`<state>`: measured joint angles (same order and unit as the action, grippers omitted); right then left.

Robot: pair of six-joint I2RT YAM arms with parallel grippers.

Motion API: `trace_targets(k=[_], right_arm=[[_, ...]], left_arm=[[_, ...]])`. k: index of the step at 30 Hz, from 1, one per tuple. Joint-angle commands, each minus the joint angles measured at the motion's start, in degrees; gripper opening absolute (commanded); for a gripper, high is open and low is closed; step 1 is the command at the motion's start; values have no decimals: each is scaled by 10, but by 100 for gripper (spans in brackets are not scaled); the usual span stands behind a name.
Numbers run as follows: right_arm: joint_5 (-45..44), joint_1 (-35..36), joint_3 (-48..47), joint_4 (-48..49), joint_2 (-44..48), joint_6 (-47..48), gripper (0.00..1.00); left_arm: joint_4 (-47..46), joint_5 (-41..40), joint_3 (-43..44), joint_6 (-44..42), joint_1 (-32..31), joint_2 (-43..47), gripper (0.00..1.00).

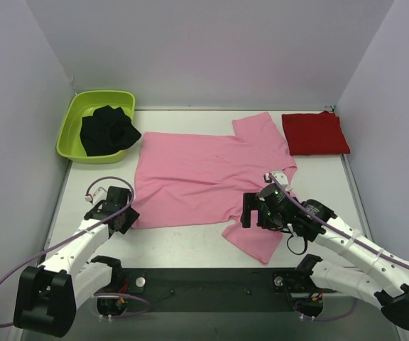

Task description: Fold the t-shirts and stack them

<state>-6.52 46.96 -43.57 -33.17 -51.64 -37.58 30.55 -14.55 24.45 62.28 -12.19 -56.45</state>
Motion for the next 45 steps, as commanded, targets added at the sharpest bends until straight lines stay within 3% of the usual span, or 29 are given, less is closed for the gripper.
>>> trace_targets(k=[1, 3, 6, 7, 8, 19, 33, 45], right_arm=[[-1, 3, 7, 0, -1, -8, 100], [0, 3, 9, 1, -1, -9, 100], [0, 3, 10, 0, -1, -9, 100], [2, 3, 10, -1, -1, -10, 100], [2, 3, 11, 0, -1, -9, 100], [17, -2, 70, -34, 3, -80, 100], [104, 0, 168, -169, 136, -220, 94], [133, 1, 242, -97, 127, -297, 68]], left_arm=[[-33, 1, -7, -5, 5, -15, 40], [-43, 2, -10, -6, 6, -21, 28], [-50, 4, -12, -8, 6, -27, 20], [-51, 5, -12, -8, 6, -27, 2], [-52, 7, -12, -8, 6, -29, 0], [-7, 28, 34, -44, 13, 61, 0], [-51, 71, 28, -76, 28, 78, 0], [-89, 116, 1, -85, 36, 65, 0]])
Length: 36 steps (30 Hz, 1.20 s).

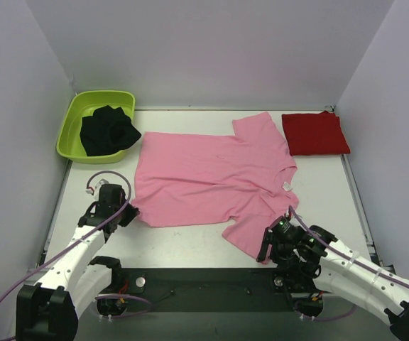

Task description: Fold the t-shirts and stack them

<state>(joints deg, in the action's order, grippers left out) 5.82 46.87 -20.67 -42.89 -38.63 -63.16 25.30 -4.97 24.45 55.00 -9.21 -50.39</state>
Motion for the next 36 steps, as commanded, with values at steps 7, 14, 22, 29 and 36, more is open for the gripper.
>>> trace_targets(k=[7, 14, 22, 29, 36], right_arm=[[9, 2, 18, 47, -45, -48, 61], [1, 2, 23, 75, -74, -50, 49], [-23, 1, 14, 78, -93, -41, 39], [-29, 0, 18, 79, -101, -39, 25], [-36, 0, 19, 78, -105, -36, 0]], left_arm=[[-36, 24, 2, -22, 10, 5, 0], [-31, 23, 0, -29, 18, 8, 0], [-25, 27, 3, -38, 26, 12, 0], [-20, 28, 3, -46, 31, 13, 0], [-3, 25, 4, -60, 44, 26, 0]])
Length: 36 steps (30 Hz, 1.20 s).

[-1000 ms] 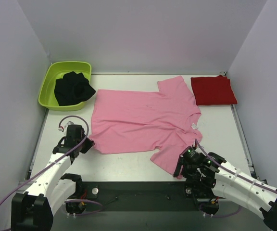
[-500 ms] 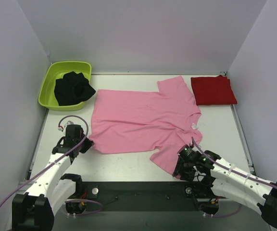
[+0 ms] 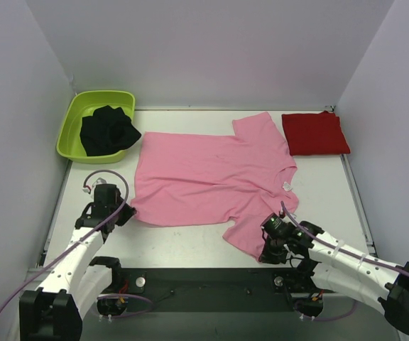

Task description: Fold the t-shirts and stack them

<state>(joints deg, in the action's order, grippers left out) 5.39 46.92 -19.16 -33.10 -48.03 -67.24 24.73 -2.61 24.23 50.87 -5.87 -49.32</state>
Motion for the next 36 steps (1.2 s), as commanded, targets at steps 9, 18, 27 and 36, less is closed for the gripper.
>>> trace_targets(k=[9, 18, 27, 36], right_arm=[[-122, 0, -103, -87, 22, 67, 0], [-184, 0, -213, -182, 83, 140, 0], [-253, 1, -308, -293, 152, 144, 0], [-295, 0, -380, -353, 174, 149, 0]], left_arm=[[70, 8, 47, -41, 15, 65, 0], [127, 8, 73, -34, 16, 125, 0], [168, 19, 102, -27, 16, 159, 0], [211, 2, 158, -38, 17, 179, 0]])
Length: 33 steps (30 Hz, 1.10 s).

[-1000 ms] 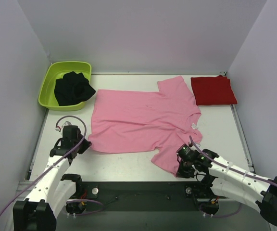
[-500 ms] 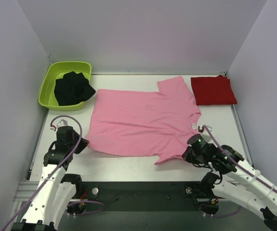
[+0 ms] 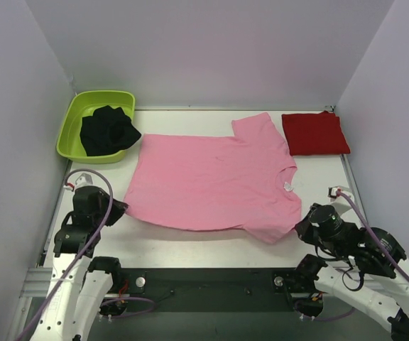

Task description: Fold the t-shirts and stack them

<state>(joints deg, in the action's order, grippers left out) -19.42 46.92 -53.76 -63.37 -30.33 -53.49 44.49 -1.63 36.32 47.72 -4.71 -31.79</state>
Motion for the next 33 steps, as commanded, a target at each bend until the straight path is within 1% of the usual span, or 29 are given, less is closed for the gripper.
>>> trace_targets(k=[1, 9, 14, 16, 18, 19, 21, 22, 25, 29, 33], right_arm=[[-51, 0, -39, -50, -5, 17, 0], [-105, 0, -95, -6, -80, 59, 0], [-116, -6, -121, 35, -149, 95, 0], [-111, -22, -128, 58, -162, 118, 0], [-88, -45, -130, 77, -177, 137, 0], [-70, -83, -130, 98, -180, 157, 0], [-15, -123, -123, 119, -189, 177, 0], [-4, -153, -120, 137, -192, 192, 0], [32, -195, -115, 160, -210, 210, 0], [65, -227, -113, 184, -236, 217, 0], [85, -241, -116, 203, -265, 213, 0]], left_arm=[[5, -6, 38, -6, 7, 2, 0], [-41, -7, 45, -9, 7, -52, 0], [-77, -7, 45, -9, 8, -89, 0], [-85, -10, 49, -11, 9, -107, 0], [-94, -12, 50, -10, 10, -119, 0], [-105, -12, 51, -10, 11, -128, 0], [-114, -13, 52, -7, 14, -140, 0], [-121, -13, 53, -7, 14, -154, 0], [-139, -11, 60, -7, 15, -181, 0], [-161, -9, 71, -4, 17, -220, 0], [-184, -7, 80, 2, 21, -259, 0]])
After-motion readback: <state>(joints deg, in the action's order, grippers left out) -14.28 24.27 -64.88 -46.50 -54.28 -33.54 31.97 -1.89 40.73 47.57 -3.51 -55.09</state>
